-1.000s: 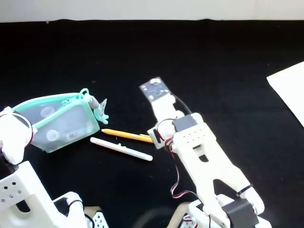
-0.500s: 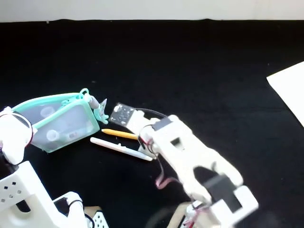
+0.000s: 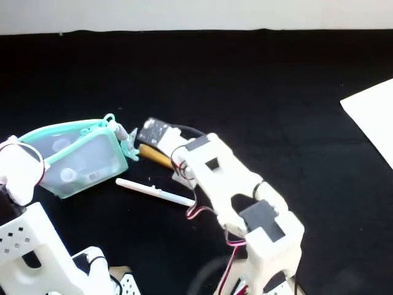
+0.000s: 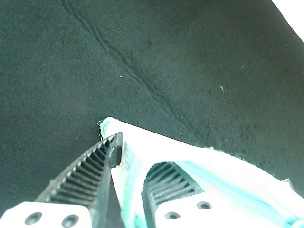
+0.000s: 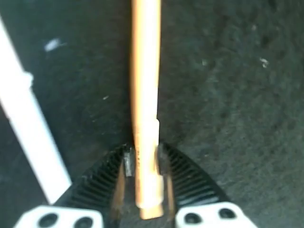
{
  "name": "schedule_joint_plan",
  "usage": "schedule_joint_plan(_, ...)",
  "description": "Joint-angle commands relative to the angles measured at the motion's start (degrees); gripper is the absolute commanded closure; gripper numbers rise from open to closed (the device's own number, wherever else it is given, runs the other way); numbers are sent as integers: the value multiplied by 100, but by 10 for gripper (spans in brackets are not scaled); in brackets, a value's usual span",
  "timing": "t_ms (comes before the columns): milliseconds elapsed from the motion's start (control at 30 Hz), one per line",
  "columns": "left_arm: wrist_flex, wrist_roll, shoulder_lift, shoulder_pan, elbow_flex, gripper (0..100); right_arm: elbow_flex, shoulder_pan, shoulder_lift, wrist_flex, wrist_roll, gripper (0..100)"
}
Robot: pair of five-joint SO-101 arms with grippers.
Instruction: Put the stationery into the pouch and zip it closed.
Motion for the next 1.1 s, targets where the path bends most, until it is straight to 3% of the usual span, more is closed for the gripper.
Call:
schedule_joint_plan(0,-62,-26,66,-31,154,993,-277,330,-66,-101,-501,993)
schedule_joint_plan(300,-62,-26,66,-31,154,993,-752,1138,-2237,233,-1908,993)
schedule_joint_plan(567,-26,-26,66,-31,154,993,-1323,-110,-4453,-330,-3059,993)
schedule_joint_plan(800,-26,-26,66,-31,154,993,-2404,-1077,-4154,-1015,-3552,992)
schedule_joint_plan(1067,-26,-26,66,-31,154,993,-2519,-1991,-3530,-1684,-3596,992)
